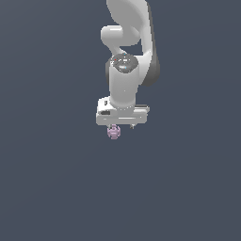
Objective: Pick up the object and move it to a goal position.
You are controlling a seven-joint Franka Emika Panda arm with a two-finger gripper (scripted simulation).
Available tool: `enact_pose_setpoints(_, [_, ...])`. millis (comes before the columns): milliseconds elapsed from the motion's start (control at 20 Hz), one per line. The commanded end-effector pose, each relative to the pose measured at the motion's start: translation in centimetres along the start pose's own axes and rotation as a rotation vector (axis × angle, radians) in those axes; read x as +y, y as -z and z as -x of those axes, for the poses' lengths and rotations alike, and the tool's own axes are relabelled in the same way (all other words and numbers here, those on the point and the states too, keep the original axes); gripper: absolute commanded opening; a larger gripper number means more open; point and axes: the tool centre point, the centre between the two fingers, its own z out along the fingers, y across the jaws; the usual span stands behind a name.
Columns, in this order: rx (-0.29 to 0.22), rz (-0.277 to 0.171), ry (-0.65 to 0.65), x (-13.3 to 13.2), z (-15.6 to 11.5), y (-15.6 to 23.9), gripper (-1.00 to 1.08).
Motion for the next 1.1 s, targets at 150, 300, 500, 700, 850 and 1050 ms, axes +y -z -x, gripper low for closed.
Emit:
enact_pose_setpoints(150, [0.006,-0.004,-0.002,0.0,-0.1,0.3,1.00])
enact_pose_setpoints(300, [0.021,-0.014,-0.005,-0.1,-0.6,1.2,1.00])
enact_pose_setpoints(500, [0.029,-0.019,0.002,-0.2,-0.8,1.8,1.00])
enact_pose_setpoints(700, [0.027,-0.019,-0.006,-0.1,-0.7,1.5,1.00])
enact_pose_setpoints(850, [0.026,-0.020,-0.030,-0.1,-0.5,1.2,1.00])
enact_pose_setpoints(1050, [0.023,-0.024,-0.085,0.1,-0.1,0.4,1.00])
